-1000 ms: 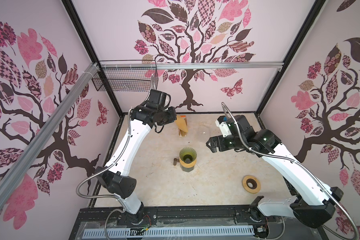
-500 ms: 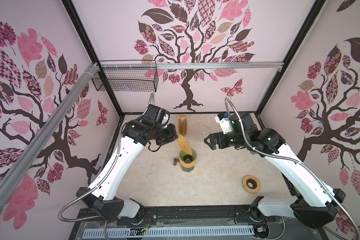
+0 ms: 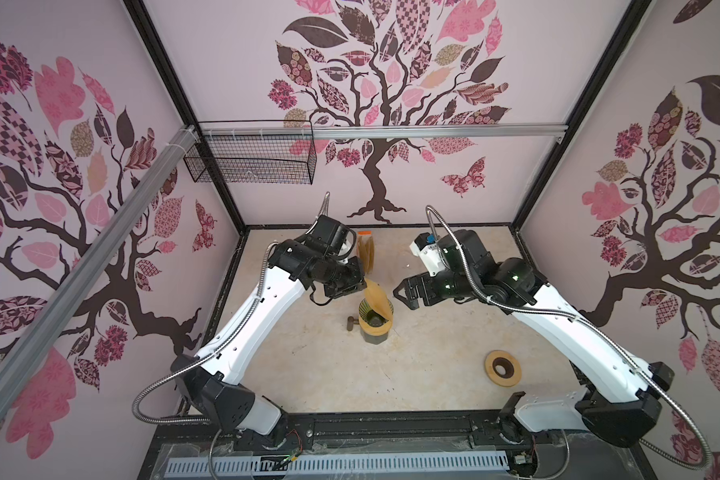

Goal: Place the coffee filter in the dripper
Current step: 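Carry the filter over the green dripper while the right gripper approaches it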

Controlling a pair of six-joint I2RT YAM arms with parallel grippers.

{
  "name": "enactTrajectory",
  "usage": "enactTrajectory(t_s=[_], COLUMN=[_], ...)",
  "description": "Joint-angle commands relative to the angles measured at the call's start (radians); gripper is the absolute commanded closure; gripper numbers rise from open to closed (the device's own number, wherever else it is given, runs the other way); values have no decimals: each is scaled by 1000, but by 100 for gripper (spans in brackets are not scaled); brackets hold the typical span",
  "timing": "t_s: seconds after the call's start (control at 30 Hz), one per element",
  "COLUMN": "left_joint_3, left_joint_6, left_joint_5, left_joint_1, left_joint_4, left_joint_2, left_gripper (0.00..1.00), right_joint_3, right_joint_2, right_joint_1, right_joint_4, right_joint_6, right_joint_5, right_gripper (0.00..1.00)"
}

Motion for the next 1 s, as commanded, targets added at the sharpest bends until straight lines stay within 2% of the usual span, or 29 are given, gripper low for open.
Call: enactTrajectory(t_s=[0.0, 0.57, 0.97], left_joint_3=[-44, -181, -230], left_joint_6=[7, -1, 3], left_joint_5=[10, 0, -24], left_joint_1=[-4, -10, -11], left_joint_4=[43, 172, 201], left_joint_2=[7, 28, 41], left_gripper=[100, 100, 100], right_joint_3=[-1, -69, -79], right_joint_2=[39, 132, 198], right_joint_1=[7, 14, 14], right_joint_4=[21, 61, 89], right_joint_6=[-18, -30, -50], right_joint_5=[-20, 9, 29], right_gripper=[0, 0, 0])
